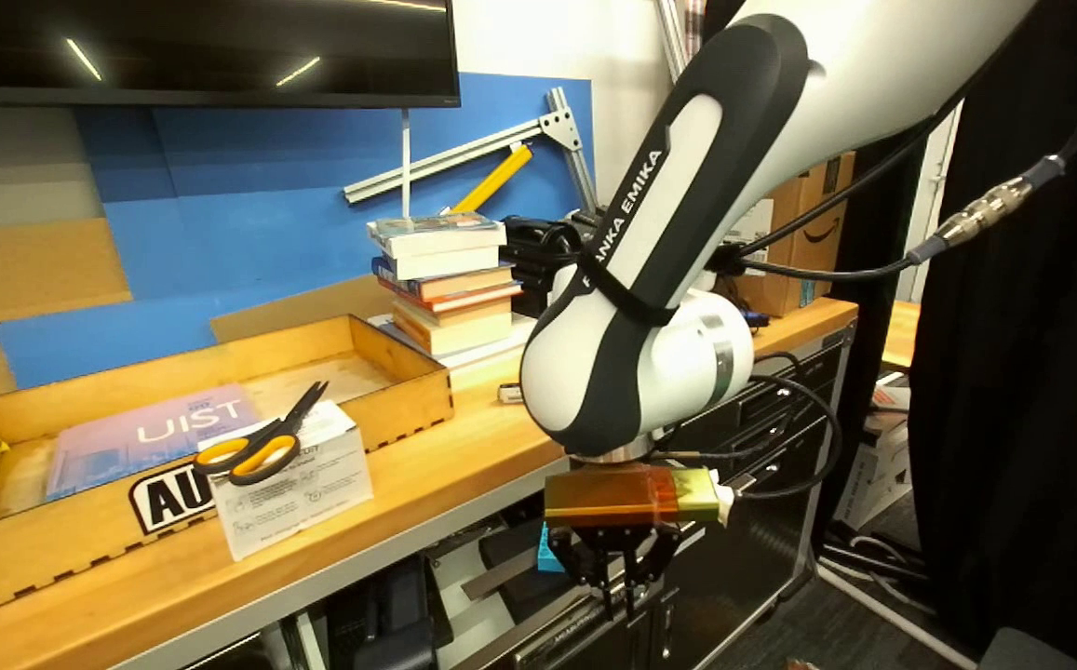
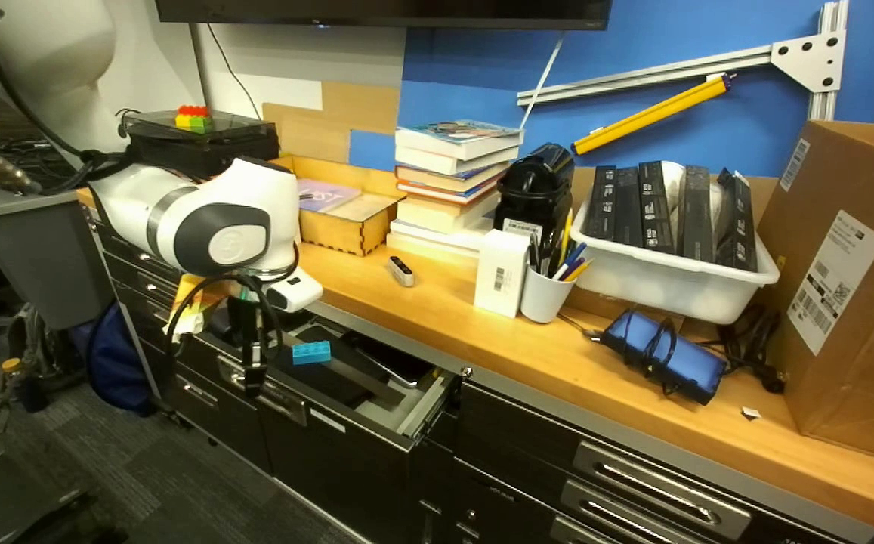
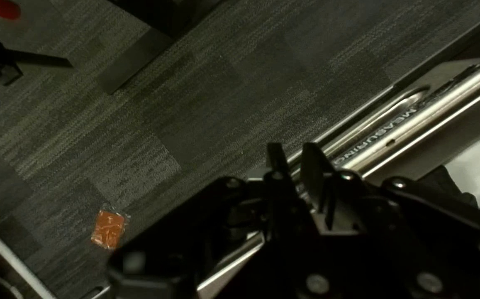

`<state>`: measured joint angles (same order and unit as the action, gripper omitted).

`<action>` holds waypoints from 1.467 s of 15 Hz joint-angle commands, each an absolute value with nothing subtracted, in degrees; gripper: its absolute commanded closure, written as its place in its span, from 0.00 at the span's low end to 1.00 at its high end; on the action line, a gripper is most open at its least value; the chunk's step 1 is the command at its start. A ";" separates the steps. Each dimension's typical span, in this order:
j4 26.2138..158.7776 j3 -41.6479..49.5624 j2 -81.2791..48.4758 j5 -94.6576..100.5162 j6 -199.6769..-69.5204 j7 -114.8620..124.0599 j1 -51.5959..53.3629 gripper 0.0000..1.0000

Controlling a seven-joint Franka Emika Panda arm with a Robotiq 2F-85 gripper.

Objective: Put the blue block inside the open drawer then close the drawer

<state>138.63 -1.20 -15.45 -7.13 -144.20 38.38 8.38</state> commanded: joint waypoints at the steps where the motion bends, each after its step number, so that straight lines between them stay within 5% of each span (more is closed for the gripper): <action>1: 132.78 0.44 -19.34 -1.36 -147.74 44.11 11.44 1.00; 15: 122.78 10.26 -26.07 16.74 -157.14 64.10 22.69 0.99; 16: 123.86 9.25 -24.30 16.21 -155.89 63.57 22.51 0.74; 19: 127.12 5.67 -17.70 13.98 -154.00 59.30 21.06 0.60; 22: 128.30 -1.78 -9.84 6.42 -150.98 50.00 16.89 0.34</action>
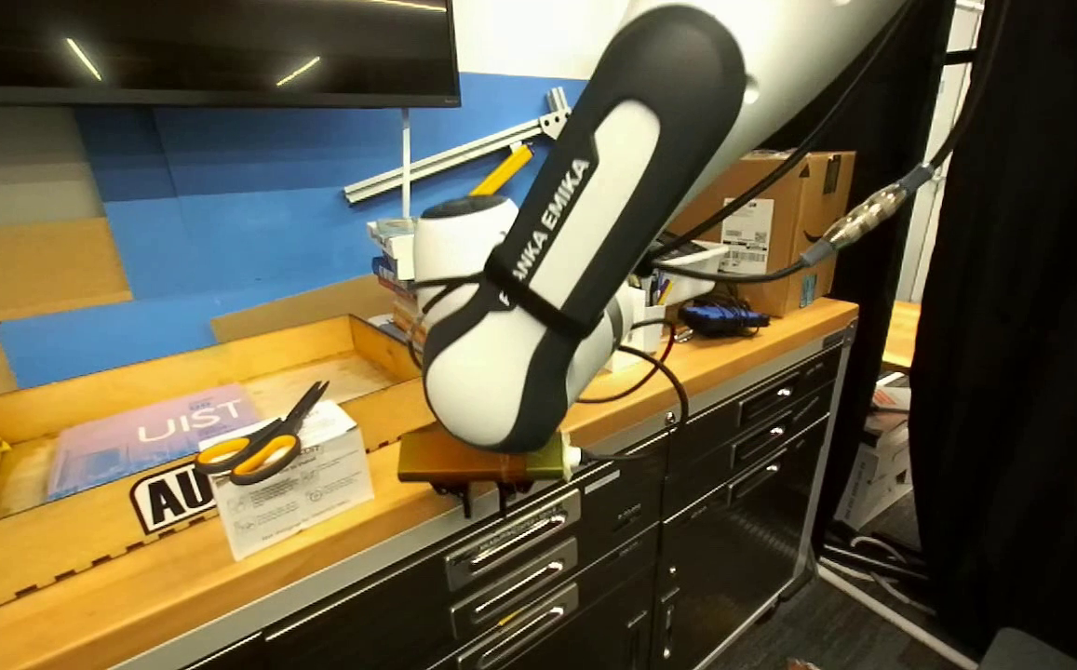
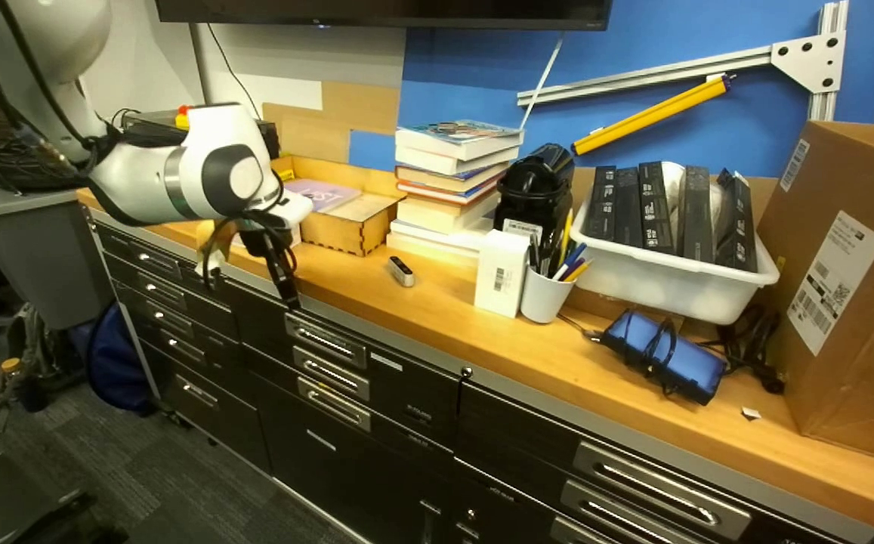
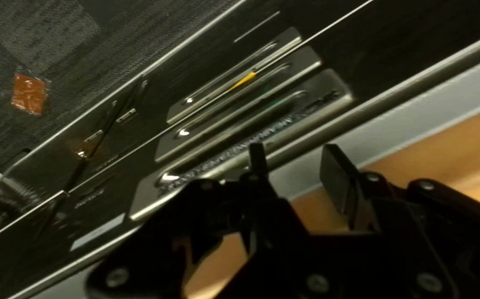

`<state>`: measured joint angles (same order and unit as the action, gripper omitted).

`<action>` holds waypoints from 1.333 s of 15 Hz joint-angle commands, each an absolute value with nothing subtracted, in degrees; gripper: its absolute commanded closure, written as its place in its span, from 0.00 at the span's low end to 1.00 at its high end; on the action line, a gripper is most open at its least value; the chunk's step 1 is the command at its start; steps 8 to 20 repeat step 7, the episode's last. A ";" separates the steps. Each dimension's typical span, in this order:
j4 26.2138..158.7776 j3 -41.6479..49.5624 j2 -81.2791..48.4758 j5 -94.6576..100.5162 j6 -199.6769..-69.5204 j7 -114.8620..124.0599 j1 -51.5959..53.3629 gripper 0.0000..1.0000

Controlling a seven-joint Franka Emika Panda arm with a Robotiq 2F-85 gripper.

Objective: Put the blue block inside the open drawer then close the drawer

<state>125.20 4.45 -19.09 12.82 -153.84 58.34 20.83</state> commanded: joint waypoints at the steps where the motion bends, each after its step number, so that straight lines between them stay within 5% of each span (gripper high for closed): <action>1: 127.68 -4.52 -7.50 1.80 -147.84 45.80 15.63 0.28; 5: 121.75 -9.73 -1.44 -15.76 -128.52 32.19 13.80 0.00; 6: 123.41 -9.11 -3.87 -10.64 -134.65 37.28 14.31 0.16; 7: 122.68 -9.73 -2.25 -12.98 -131.16 35.50 14.17 0.07; 20: 122.68 -9.73 -2.25 -12.98 -131.16 35.50 14.17 0.07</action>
